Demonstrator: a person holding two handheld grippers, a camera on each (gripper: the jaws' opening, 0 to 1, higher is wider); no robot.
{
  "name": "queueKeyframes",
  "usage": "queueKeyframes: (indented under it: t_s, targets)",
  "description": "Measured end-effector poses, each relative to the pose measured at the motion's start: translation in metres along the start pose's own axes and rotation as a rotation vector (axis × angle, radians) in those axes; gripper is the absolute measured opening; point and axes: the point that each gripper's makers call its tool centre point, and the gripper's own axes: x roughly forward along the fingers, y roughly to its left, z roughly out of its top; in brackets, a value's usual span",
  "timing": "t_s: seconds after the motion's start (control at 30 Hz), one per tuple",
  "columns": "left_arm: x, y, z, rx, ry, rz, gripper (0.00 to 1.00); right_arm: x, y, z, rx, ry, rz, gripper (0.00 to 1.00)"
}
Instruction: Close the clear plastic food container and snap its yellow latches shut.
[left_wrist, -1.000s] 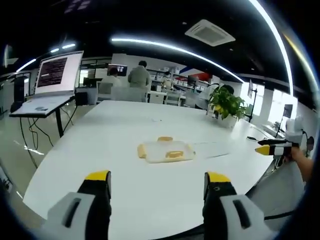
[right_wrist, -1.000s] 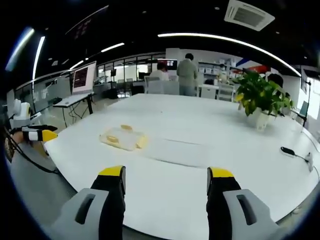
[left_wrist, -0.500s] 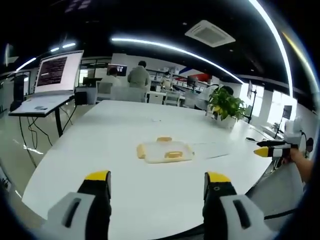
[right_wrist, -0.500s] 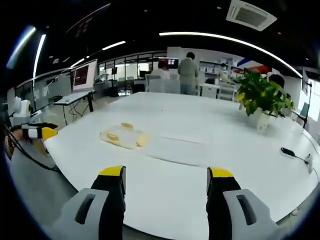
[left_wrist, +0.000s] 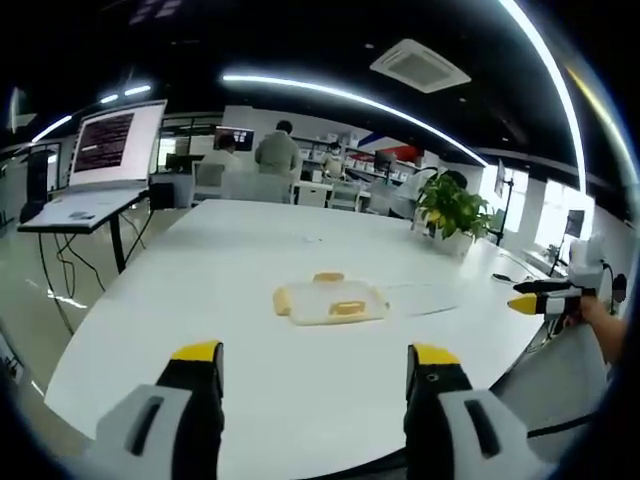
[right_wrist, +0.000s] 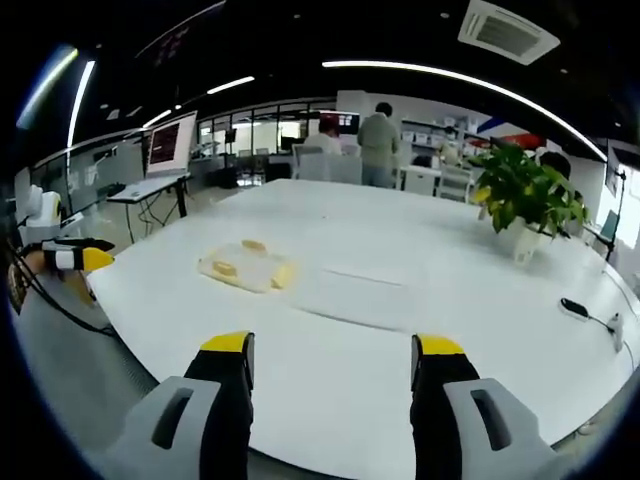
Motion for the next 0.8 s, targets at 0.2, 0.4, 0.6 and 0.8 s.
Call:
queueKeyframes:
  t_s: [0.2,0.4,0.6,0.8]
  targets:
    - [0.0007,0.0,-0.0007,0.001,0.004,0.001,0.71,0.0005,0.0002,-0.0009,-0.008,0.005,0.0,0.6]
    - [0.0019,0.0006,-0.0016,0.01,0.007,0.006,0.71,0.0014,0.0008,-0.0017,-0.012,0.012,0.006,0.6]
    - [0.002,-0.0009,-0.0067,0.026,0.041,0.005,0.72,0.0015,0.0004,-0.0024,-0.012,0.014,0.008,0.59]
    - [0.0007,-0.0001,-0.0049,0.034,0.032,0.019,0.74,0.0007,0.0001,-0.0024,-0.007,0.012,0.008,0.6]
